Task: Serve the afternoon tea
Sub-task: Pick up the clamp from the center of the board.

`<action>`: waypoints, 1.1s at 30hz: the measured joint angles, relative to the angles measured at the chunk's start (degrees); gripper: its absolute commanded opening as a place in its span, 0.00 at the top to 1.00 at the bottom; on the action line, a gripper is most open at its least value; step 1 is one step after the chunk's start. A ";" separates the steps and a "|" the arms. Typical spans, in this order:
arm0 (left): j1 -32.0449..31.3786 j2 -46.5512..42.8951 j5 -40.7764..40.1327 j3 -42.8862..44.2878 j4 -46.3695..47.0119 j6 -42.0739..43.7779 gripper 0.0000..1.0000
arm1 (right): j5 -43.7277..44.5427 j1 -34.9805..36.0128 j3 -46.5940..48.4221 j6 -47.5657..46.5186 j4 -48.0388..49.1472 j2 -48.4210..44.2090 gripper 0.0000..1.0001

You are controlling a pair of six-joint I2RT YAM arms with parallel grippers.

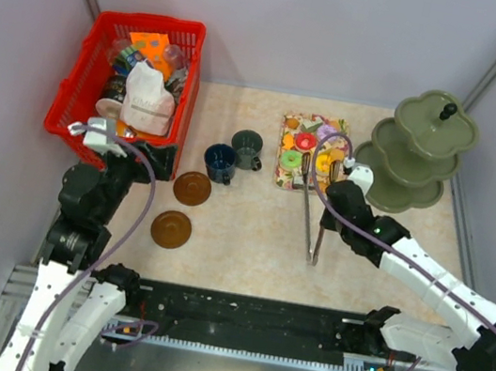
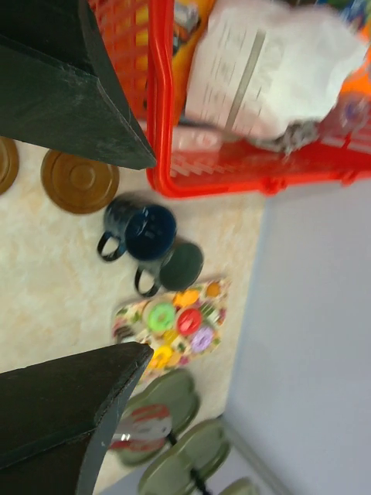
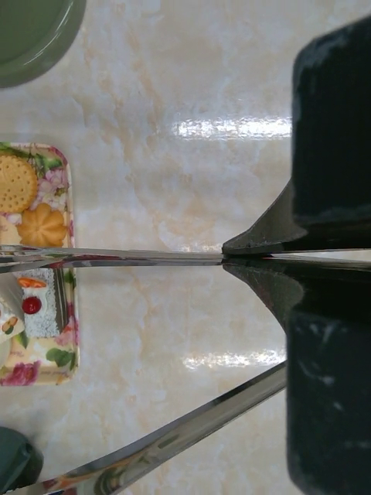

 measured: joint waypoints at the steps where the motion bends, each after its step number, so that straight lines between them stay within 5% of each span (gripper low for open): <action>1: 0.00 1.64 2.05 0.98 -0.59 -0.87 0.01 | -0.20 0.22 0.24 -0.39 -0.46 -0.35 1.00; 11: -4.42 15.72 20.46 2.14 4.44 -17.84 0.02 | -0.61 3.93 2.47 -2.12 -1.07 -1.60 1.00; 18: -20.57 27.54 17.79 2.43 8.24 -21.16 0.06 | -0.42 8.52 2.54 -1.92 -0.31 -1.49 1.00; 33: -31.69 38.62 9.09 1.49 21.62 -26.99 0.22 | 0.57 14.08 3.72 0.07 3.13 0.22 1.00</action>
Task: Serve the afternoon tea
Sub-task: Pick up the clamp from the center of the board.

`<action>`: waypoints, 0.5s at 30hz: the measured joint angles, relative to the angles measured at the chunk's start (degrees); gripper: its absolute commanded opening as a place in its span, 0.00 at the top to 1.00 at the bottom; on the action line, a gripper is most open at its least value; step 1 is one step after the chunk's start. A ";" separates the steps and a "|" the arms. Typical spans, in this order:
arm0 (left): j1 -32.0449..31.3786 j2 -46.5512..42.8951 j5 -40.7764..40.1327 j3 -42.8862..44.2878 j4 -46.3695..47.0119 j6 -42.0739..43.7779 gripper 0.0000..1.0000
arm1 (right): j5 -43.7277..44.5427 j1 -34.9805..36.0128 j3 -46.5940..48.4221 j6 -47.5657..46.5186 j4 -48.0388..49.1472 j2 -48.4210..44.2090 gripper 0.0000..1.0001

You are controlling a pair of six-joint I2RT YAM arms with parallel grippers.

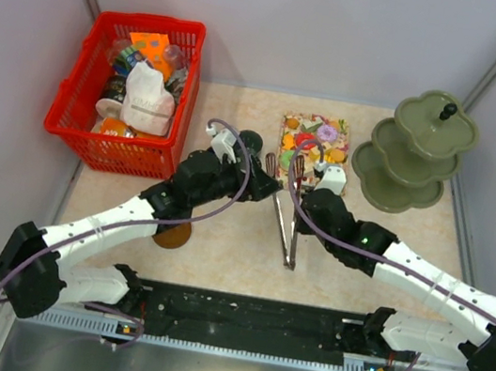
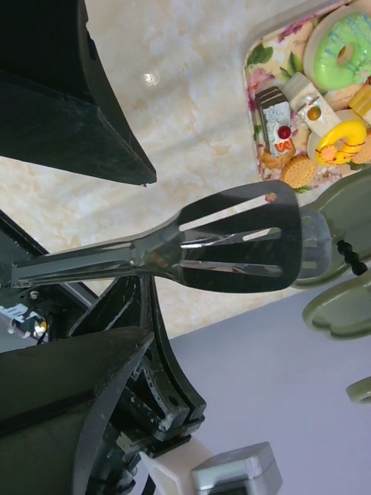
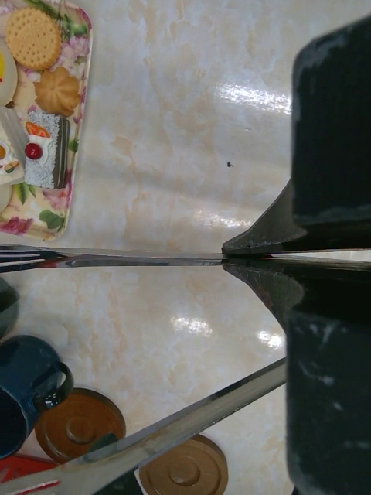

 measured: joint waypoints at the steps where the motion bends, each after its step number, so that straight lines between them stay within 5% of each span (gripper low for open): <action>1: -0.50 0.13 -0.55 -0.44 0.76 -0.44 0.23 | 0.00 0.00 0.00 0.13 0.09 0.00 1.00; 15: -3.50 3.10 -6.01 -2.64 7.28 -3.85 0.37 | 0.17 0.24 0.00 1.46 1.49 1.05 1.00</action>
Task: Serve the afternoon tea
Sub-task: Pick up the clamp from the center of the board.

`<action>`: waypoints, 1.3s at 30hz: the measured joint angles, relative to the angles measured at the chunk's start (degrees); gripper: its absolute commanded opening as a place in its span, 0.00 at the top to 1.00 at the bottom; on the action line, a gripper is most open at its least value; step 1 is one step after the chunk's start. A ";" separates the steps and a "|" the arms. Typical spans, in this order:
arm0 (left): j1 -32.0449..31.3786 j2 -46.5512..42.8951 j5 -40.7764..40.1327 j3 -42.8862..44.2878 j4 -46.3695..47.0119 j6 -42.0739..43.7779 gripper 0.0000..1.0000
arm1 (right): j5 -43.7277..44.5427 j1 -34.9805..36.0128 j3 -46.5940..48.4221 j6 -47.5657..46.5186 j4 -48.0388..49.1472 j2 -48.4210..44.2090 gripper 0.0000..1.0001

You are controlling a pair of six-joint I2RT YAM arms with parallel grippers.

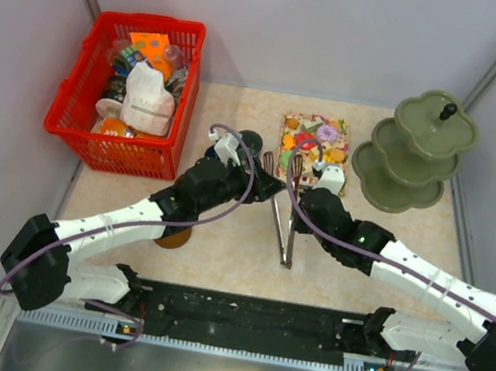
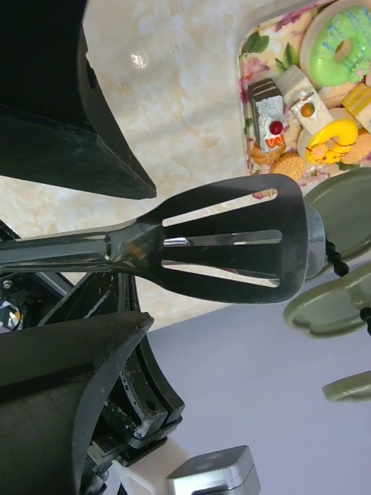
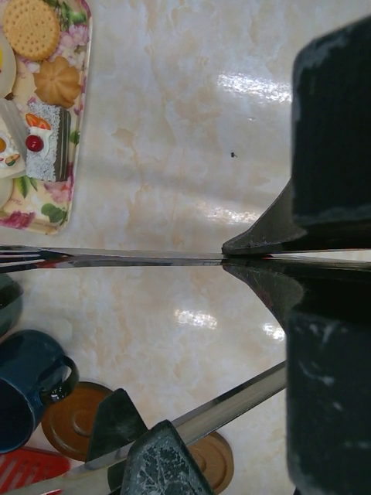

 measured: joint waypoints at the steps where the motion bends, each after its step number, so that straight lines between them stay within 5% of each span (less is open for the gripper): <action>1: 0.00 0.00 -0.13 -0.02 0.48 -0.31 0.39 | -0.02 0.00 0.00 0.02 0.07 0.00 1.00; 10: 0.00 0.55 -0.35 -0.92 3.21 -2.36 0.45 | 0.00 0.00 0.00 0.20 1.51 0.07 1.00; 27: -0.02 1.20 -1.22 -2.84 7.37 -4.50 0.81 | -1.01 0.00 -0.02 0.61 2.71 0.04 0.99; 36: 0.00 1.20 -1.42 -4.31 10.23 -5.18 0.95 | -1.22 0.00 -0.17 1.03 3.98 -1.95 0.78; 39: -0.02 1.20 -1.44 -4.61 10.58 -5.14 0.97 | -1.20 0.02 -0.20 1.25 4.70 -3.10 0.63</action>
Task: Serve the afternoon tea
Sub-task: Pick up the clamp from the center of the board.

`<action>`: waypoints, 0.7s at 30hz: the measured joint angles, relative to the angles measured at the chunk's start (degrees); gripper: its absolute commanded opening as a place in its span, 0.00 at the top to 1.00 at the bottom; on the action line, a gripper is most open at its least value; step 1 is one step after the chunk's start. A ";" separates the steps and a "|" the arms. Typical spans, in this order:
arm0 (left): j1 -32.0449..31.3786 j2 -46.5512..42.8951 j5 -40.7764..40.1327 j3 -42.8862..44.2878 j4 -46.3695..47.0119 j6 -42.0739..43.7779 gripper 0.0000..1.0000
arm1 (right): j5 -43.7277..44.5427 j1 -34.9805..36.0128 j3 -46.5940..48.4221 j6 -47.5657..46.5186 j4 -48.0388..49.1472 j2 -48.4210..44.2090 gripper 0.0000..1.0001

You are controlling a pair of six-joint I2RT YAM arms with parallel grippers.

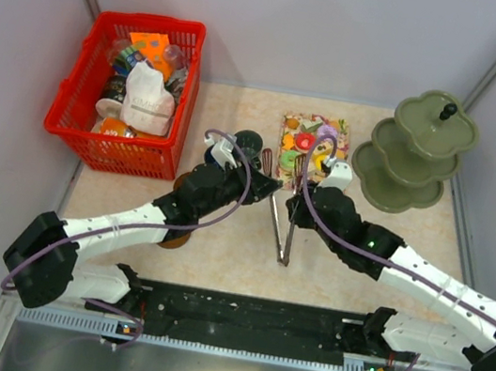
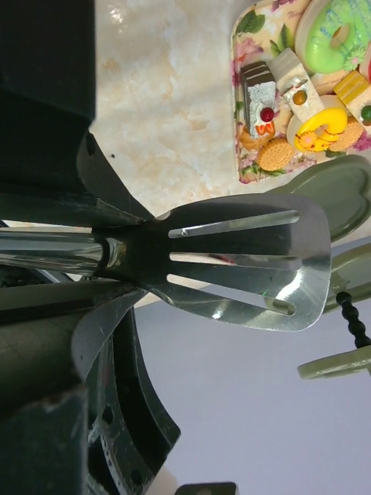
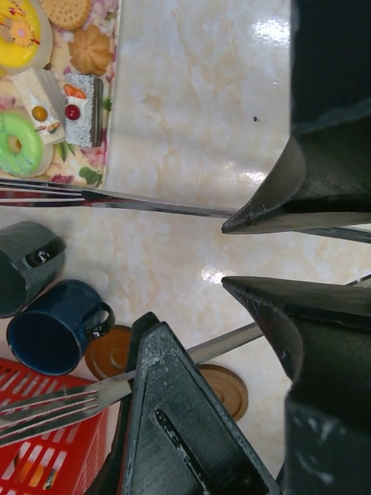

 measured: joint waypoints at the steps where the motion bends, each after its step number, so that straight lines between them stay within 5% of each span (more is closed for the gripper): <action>1: 0.00 0.00 0.00 -0.11 0.13 0.00 0.97 | 0.00 0.00 0.00 0.22 0.31 -0.35 0.56; 5: 0.02 -0.15 -0.24 -0.44 0.17 0.04 0.98 | 0.02 0.00 -0.07 0.74 0.68 -1.57 0.22; 8: 0.00 -0.50 -0.59 -0.55 0.26 0.22 0.99 | 0.04 0.00 -0.35 1.14 0.74 -2.43 0.09; 12: 0.02 -1.14 -1.51 -0.63 0.52 0.28 0.99 | -0.35 0.00 -0.42 1.20 0.68 -3.28 0.03; 21: 0.02 -1.40 -3.02 -1.31 1.97 -0.68 1.00 | -6.75 0.00 -0.92 0.09 1.44 -2.62 0.09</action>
